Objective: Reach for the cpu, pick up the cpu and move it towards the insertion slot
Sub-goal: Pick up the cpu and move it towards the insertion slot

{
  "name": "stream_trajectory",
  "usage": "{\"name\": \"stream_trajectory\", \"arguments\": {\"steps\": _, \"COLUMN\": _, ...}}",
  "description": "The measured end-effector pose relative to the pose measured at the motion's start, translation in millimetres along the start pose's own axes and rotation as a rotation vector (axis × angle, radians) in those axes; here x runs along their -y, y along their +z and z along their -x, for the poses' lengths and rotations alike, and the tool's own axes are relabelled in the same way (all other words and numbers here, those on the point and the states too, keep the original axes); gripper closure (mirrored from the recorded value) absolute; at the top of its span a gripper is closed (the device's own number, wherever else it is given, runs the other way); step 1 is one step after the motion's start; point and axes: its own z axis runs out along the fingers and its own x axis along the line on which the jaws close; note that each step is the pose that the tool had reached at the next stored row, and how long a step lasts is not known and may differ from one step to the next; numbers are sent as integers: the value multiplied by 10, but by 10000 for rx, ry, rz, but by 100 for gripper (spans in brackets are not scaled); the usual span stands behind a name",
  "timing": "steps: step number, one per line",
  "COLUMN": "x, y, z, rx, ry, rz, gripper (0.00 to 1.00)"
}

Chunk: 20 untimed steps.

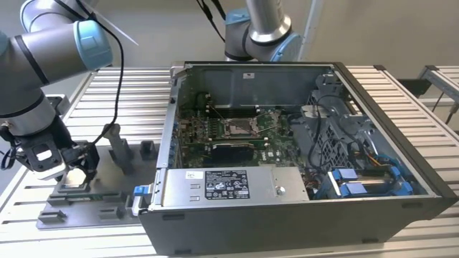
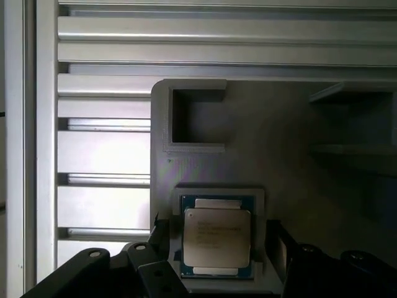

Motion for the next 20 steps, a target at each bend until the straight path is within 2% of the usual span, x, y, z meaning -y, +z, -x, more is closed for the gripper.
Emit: {"name": "stream_trajectory", "arguments": {"steps": 20, "x": 4, "y": 10, "z": 0, "rx": 1, "ry": 0, "rz": -23, "gripper": 0}}
